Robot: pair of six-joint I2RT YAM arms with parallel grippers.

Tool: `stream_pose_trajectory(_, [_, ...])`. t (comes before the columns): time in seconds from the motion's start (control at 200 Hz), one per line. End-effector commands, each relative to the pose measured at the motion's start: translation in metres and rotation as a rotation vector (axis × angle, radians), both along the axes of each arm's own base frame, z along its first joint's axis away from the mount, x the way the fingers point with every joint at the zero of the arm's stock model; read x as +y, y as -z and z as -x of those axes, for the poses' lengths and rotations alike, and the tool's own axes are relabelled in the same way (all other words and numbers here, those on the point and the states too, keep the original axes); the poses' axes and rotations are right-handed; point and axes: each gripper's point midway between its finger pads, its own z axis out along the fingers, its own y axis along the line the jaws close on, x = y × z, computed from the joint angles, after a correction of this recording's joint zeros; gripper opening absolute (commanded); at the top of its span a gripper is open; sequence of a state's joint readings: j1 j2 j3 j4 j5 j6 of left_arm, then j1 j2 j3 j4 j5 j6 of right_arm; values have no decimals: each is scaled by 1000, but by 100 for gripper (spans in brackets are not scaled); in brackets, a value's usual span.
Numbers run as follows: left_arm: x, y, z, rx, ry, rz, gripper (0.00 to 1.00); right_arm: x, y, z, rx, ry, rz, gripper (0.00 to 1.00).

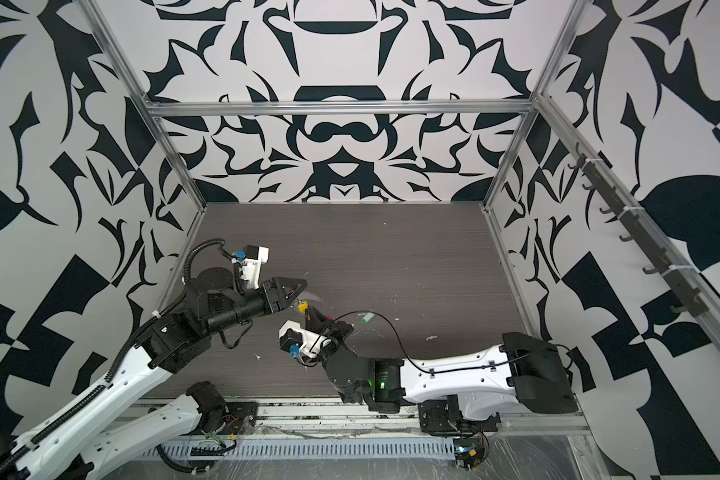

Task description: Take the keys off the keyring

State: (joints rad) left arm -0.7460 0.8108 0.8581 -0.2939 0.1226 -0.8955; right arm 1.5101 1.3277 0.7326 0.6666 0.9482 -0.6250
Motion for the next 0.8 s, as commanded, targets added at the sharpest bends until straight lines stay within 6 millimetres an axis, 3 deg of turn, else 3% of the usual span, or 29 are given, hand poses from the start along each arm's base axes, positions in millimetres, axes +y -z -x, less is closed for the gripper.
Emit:
stream_pose_trajectory(0.0, [-2,-4,-1,-4,7,27,49,-8,-46,-4,-73,79,-148,0])
stream_pose_trajectory(0.33, [-5,-9,-1,-14,24,61,11,5,-32,2,-9,-4,-134,0])
stream_pose_trajectory(0.485, [-6,-11,-1,-18,28,65,0,1,-29,6,78,-82,-171,11])
stream_pose_trajectory(0.675, [-8,-14,-1,-33,41,68,0,-8,-27,19,195,-217,-228,32])
stream_pose_trajectory(0.795, [-11,-17,0,-61,73,65,0,-17,-25,29,294,-307,-248,37])
